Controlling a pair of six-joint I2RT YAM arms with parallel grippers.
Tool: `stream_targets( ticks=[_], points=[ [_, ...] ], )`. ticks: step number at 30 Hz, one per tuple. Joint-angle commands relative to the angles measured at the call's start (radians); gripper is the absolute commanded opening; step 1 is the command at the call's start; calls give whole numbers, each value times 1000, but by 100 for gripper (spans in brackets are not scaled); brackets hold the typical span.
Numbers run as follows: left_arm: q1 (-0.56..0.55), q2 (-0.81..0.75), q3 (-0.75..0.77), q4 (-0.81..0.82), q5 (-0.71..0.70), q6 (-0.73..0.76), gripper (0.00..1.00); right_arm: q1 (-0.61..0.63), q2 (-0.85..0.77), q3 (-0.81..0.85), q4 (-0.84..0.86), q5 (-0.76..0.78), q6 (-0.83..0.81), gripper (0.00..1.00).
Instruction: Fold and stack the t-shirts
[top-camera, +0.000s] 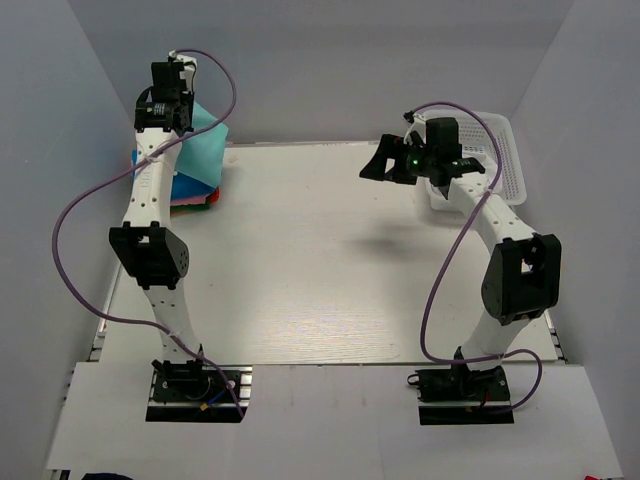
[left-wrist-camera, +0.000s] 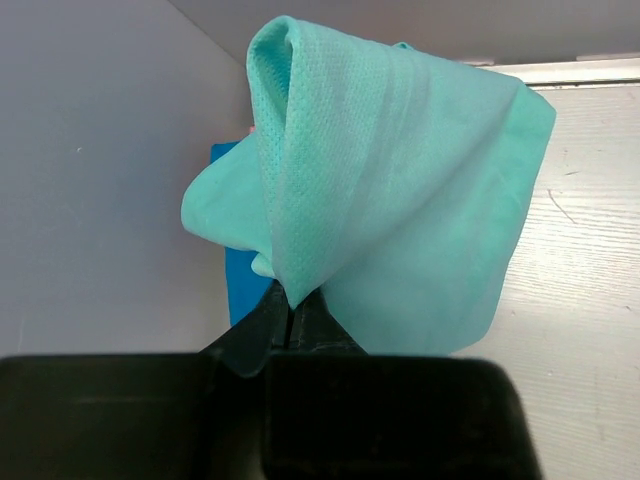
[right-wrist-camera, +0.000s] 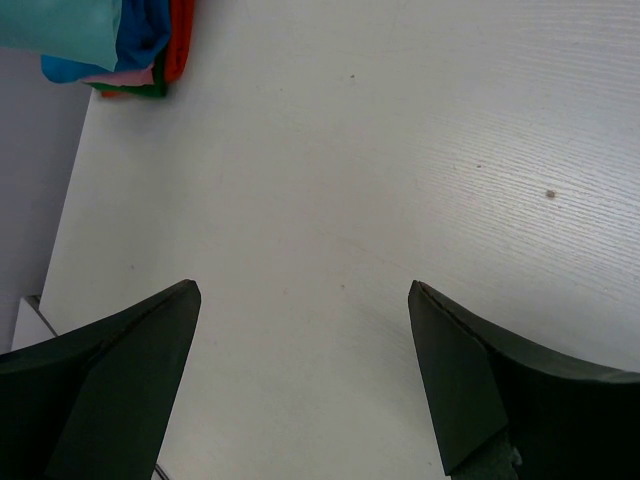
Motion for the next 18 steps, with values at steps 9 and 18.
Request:
stream_targets(
  ticks=[9, 18],
  points=[
    [123, 2, -85, 96, 40, 8, 0, 3, 45, 103, -9, -8, 28, 90],
    [219, 54, -122, 135, 127, 7, 0, 0, 104, 206, -95, 41, 6, 90]
  ],
)
